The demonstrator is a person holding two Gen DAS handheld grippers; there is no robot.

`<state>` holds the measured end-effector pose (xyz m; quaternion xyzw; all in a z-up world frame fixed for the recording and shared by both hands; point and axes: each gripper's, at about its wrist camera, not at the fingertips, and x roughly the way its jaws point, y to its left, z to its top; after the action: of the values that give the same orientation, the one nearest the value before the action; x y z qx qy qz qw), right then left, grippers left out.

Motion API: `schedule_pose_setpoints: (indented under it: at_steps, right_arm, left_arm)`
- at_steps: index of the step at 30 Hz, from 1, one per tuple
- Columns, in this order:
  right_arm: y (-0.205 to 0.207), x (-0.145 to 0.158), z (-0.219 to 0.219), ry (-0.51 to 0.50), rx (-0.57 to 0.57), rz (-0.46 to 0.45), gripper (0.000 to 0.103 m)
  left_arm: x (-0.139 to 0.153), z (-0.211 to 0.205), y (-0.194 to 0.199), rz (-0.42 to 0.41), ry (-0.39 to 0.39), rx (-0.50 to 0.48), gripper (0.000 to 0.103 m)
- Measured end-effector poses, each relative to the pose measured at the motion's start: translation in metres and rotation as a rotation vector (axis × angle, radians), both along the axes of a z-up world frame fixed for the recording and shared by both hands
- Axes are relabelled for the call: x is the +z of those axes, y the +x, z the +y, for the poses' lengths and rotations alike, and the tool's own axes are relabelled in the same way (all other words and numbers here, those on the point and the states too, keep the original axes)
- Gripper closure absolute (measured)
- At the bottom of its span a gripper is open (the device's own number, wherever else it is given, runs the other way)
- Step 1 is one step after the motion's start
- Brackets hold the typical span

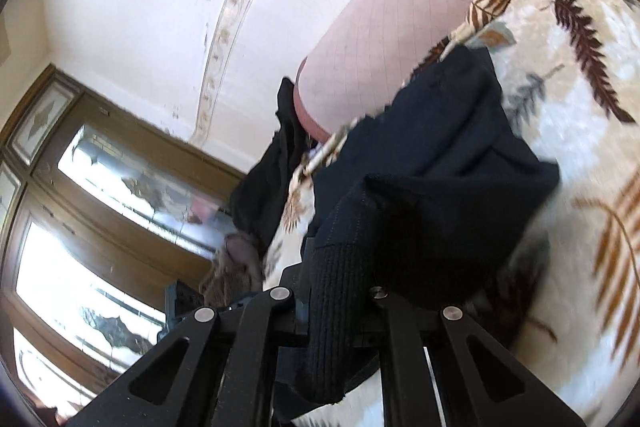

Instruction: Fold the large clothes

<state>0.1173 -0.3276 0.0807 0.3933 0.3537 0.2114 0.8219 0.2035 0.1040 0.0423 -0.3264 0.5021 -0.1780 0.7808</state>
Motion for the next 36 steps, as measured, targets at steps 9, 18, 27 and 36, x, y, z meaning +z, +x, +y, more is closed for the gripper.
schedule_pose_setpoints:
  at_steps: [9,18,27,36]
  right_arm:
    - [0.101,-0.017,-0.01,0.06,-0.113,0.045,0.096]
    - [0.191,-0.062,-0.032,0.076,-0.241,0.139,0.095]
    - [0.237,-0.116,-0.05,0.109,-0.342,0.343,0.088]
    - [0.203,-0.076,-0.081,0.104,-0.46,0.153,0.051]
  left_arm:
    - [0.008,-0.003,0.103,-0.026,0.026,0.047,0.095]
    - [-0.024,-0.029,0.217,0.031,0.193,0.033,0.095]
    - [-0.054,0.004,0.287,0.155,0.172,0.17,0.082]
    - [-0.022,0.028,0.258,0.04,0.191,0.03,0.05]
